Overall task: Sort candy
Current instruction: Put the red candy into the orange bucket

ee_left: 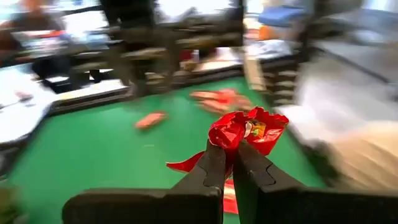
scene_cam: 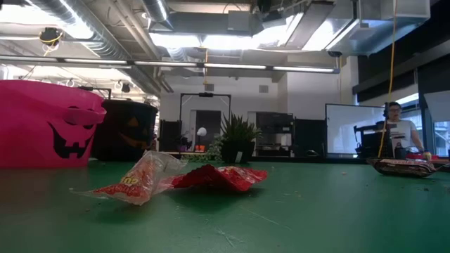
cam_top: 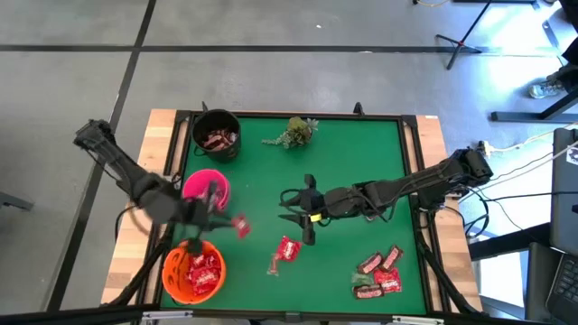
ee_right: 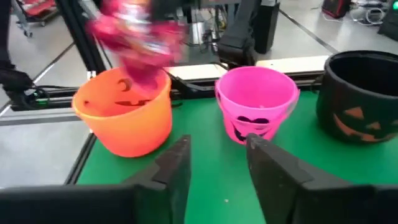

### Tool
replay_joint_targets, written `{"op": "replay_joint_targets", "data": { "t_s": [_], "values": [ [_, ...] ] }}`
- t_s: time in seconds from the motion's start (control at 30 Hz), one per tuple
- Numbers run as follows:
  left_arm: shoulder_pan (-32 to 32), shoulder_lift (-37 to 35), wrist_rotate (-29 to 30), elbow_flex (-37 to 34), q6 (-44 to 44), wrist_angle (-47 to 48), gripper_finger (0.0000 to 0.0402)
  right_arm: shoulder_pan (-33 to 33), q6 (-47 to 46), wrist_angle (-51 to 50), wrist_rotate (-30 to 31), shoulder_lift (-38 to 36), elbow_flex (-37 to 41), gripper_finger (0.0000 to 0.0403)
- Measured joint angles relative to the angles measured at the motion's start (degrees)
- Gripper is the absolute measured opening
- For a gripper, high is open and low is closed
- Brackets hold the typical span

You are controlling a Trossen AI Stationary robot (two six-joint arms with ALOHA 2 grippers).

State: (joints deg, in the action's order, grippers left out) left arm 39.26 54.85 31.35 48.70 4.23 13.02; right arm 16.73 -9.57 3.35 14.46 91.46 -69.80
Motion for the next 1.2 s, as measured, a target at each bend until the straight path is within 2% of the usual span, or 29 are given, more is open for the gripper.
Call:
{"op": "replay_joint_targets", "data": {
  "t_s": [0.13,0.3,0.4,0.5,0.63,0.97,1.07,1.2],
  "values": [
    [7.8,-1.8,-3.3,1.6,4.7,5.8,0.0000,-0.1,-0.6,-2.1,0.0,-0.7,0.0,0.0174],
    [17.0,-1.6,-4.1,2.2,19.1,12.6,0.0000,-0.1,-0.7,-4.4,0.0,-0.7,0.0,0.0177],
    [20.9,-0.1,-4.1,2.3,27.0,15.6,0.0000,-0.1,-0.7,-5.0,0.1,-0.7,0.0,0.0177],
    [23.5,1.5,-4.3,2.3,30.6,16.0,0.0000,-0.1,-0.7,-4.7,0.2,-0.7,0.0,0.0177],
    [25.6,3.1,-4.3,2.3,33.6,17.4,0.0000,-0.1,-0.9,-4.9,0.4,-0.7,0.0,0.0177],
    [25.7,3.9,-3.9,2.3,38.0,18.9,0.0002,-0.1,-2.1,-5.4,0.4,-0.7,0.0,0.0177],
    [25.7,3.9,-3.9,2.3,39.2,18.8,0.0020,-0.1,-2.2,-5.4,-0.1,-0.7,0.0,0.0177],
    [25.7,3.9,-3.9,2.3,40.6,18.9,0.0066,0.1,-2.2,-5.9,-2.4,-0.7,0.0,0.0177]
  ]
}}
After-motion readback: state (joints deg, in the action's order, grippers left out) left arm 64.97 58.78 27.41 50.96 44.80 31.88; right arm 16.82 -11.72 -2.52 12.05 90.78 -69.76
